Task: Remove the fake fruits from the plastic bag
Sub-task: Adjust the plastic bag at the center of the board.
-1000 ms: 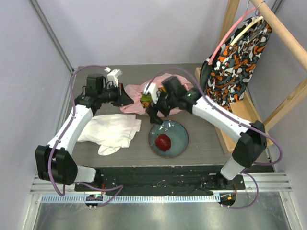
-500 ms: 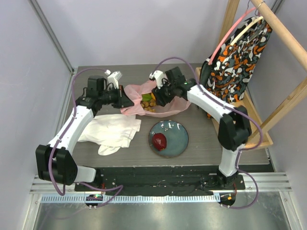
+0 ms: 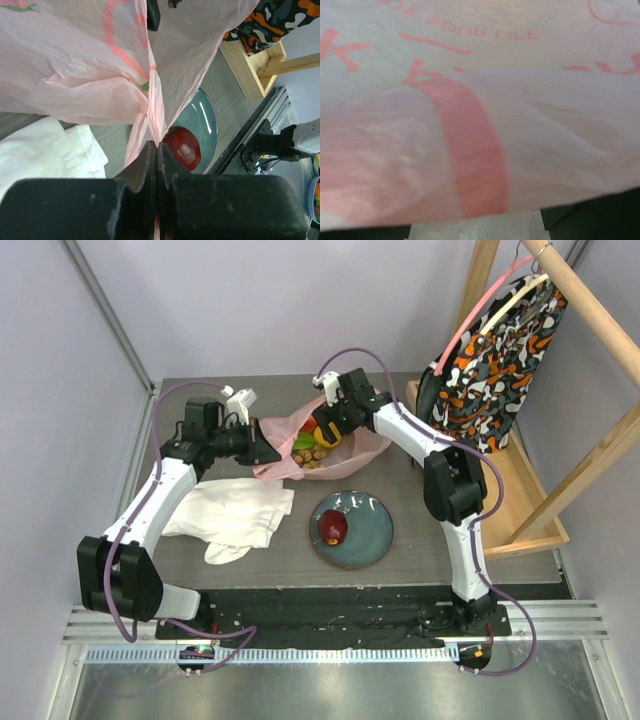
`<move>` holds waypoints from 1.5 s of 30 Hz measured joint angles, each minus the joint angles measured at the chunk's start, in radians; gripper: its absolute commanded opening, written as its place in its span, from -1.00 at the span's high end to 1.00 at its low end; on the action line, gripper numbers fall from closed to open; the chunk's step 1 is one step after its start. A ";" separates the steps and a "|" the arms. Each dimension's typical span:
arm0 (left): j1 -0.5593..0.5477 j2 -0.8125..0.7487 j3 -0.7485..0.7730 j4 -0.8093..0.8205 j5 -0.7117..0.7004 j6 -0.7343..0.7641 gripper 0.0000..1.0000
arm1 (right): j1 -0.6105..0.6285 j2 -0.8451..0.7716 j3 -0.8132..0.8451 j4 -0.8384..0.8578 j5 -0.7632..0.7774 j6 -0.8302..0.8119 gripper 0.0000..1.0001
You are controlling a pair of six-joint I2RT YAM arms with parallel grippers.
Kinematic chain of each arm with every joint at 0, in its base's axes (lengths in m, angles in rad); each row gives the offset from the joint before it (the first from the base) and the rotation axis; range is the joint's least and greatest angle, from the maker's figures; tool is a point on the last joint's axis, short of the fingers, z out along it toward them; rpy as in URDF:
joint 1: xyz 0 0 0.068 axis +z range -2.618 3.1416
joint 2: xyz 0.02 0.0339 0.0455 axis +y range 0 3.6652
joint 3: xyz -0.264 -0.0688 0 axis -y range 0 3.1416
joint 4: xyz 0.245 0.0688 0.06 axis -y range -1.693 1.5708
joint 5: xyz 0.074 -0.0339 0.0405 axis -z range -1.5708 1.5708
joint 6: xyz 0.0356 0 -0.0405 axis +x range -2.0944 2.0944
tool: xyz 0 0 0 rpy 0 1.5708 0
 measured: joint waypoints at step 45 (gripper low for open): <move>-0.092 0.071 0.156 -0.195 0.096 0.198 1.00 | -0.010 0.272 0.198 0.190 -0.167 0.274 -0.90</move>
